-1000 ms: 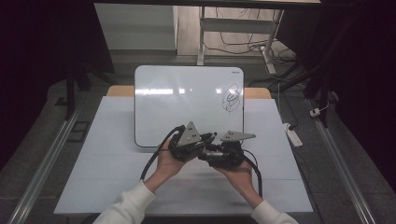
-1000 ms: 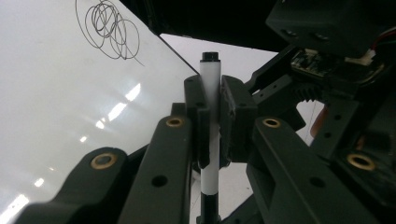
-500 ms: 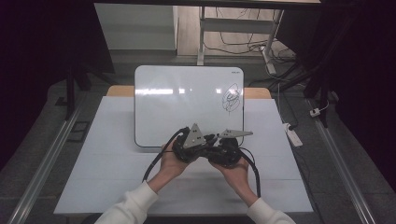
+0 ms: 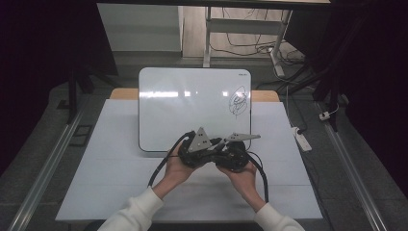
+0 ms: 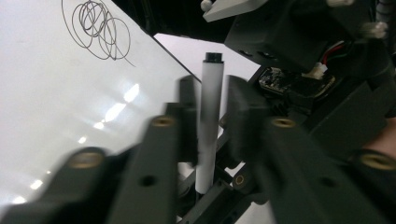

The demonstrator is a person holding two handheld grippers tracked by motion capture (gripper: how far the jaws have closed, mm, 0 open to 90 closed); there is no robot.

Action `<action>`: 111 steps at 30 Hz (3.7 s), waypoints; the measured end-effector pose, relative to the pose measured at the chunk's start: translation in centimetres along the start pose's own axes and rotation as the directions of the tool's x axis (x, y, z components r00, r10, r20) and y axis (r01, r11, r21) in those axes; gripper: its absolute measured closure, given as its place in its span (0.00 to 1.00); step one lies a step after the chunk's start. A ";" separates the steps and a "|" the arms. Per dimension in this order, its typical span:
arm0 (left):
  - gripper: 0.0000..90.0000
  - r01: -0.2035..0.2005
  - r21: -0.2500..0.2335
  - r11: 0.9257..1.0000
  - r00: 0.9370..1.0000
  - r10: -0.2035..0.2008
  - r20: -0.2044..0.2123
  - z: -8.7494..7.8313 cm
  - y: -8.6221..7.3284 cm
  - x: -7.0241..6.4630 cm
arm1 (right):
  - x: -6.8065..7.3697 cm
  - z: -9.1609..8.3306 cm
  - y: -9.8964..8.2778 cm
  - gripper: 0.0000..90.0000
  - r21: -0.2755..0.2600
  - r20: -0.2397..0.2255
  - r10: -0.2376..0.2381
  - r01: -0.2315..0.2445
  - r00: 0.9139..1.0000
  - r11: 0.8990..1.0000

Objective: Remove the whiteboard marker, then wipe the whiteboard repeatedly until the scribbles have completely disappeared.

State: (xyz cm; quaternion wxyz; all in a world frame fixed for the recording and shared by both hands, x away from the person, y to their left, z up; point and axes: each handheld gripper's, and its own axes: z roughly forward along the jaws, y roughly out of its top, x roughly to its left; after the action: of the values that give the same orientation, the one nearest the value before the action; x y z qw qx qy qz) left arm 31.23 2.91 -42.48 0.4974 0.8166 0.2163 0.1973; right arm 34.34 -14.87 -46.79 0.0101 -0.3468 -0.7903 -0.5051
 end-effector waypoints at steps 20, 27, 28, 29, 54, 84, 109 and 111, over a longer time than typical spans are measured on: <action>0.39 0.261 0.111 0.959 0.956 -0.240 -0.167 -11.9 -11.0 3.8 | -1.7 -3.8 1.1 0.86 -0.164 0.036 -0.066 0.071 0.997 0.984; 0.39 0.269 0.120 0.956 0.950 -0.243 -0.196 -13.4 -13.4 4.0 | -1.9 -5.4 1.5 0.86 -0.232 0.061 -0.158 0.168 0.986 0.958; 0.39 0.273 0.117 0.955 0.949 -0.247 -0.197 -13.6 -13.6 4.1 | -2.0 -5.7 1.6 0.86 -0.240 0.066 -0.164 0.175 0.984 0.955; 0.39 0.281 0.117 0.953 0.947 -0.255 -0.197 -13.7 -13.9 4.2 | -2.0 -5.9 1.6 0.86 -0.248 0.067 -0.169 0.181 0.983 0.952; 0.32 0.333 0.138 0.933 0.932 -0.303 -0.201 -13.4 -15.6 5.1 | -4.2 -6.7 3.8 0.86 -0.305 0.193 -0.197 0.250 0.961 0.919; 0.32 0.329 0.146 0.933 0.930 -0.293 -0.219 -13.6 -16.5 4.6 | -14.5 -4.5 14.0 0.86 -0.398 0.448 -0.043 0.242 0.893 0.885; 0.33 0.322 0.150 0.935 0.932 -0.284 -0.226 -13.4 -16.4 4.5 | -14.7 -3.6 12.4 0.86 -0.402 0.400 -0.084 0.257 0.913 0.879; 0.33 0.324 0.155 0.933 0.931 -0.286 -0.226 -13.3 -16.4 4.6 | -13.5 -1.9 11.8 0.86 -0.319 0.358 -0.190 0.310 0.914 0.896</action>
State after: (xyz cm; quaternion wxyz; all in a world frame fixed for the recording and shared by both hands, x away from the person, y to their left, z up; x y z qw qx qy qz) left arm 25.27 21.90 -51.05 0.4178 0.7924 0.4076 0.1771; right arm 50.51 -20.68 -41.51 -0.2482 -0.3132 -0.7107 -0.5789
